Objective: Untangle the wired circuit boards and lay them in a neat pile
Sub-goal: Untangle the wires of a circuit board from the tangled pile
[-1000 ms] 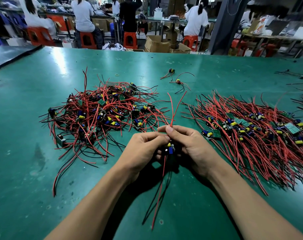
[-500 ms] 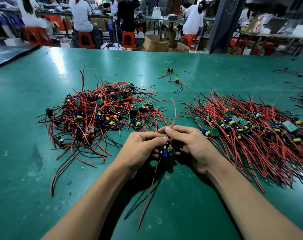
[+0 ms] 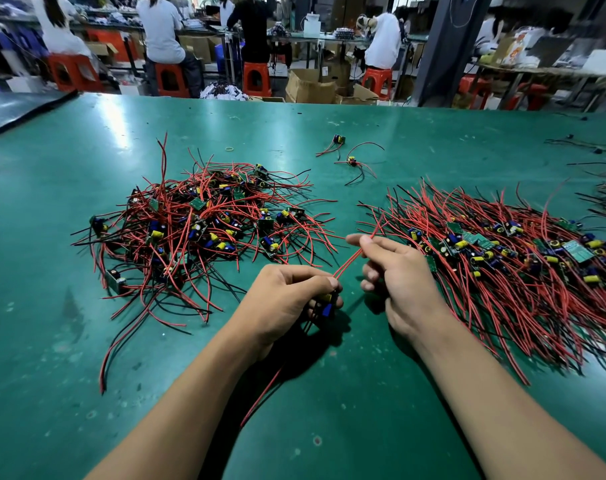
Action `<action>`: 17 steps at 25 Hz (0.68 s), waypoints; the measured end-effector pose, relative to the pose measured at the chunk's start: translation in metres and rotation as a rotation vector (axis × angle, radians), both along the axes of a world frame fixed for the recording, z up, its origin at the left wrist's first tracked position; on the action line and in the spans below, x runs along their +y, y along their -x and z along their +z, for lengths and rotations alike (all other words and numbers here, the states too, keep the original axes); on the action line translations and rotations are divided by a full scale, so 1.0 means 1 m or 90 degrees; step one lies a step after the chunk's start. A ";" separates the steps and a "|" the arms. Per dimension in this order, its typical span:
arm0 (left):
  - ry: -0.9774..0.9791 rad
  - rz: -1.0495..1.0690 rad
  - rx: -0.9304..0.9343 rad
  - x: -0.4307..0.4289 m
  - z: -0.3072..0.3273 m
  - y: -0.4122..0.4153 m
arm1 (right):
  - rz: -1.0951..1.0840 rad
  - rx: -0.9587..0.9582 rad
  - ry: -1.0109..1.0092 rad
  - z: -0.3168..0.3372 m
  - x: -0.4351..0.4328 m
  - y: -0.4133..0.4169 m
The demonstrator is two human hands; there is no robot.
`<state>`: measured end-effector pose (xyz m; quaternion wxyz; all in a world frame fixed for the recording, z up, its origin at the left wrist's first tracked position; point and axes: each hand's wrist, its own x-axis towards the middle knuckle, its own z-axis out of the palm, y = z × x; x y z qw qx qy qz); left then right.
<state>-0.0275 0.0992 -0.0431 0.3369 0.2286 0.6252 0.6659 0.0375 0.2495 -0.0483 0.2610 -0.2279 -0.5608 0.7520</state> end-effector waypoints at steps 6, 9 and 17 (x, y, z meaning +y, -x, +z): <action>0.009 -0.013 0.008 -0.001 0.001 0.000 | -0.060 0.062 0.011 0.001 0.004 0.000; 0.004 -0.010 -0.005 -0.001 0.000 0.001 | -0.033 0.085 0.119 0.005 0.006 -0.001; 0.015 -0.024 0.000 -0.004 0.002 0.001 | 0.110 0.136 0.403 0.017 0.014 -0.010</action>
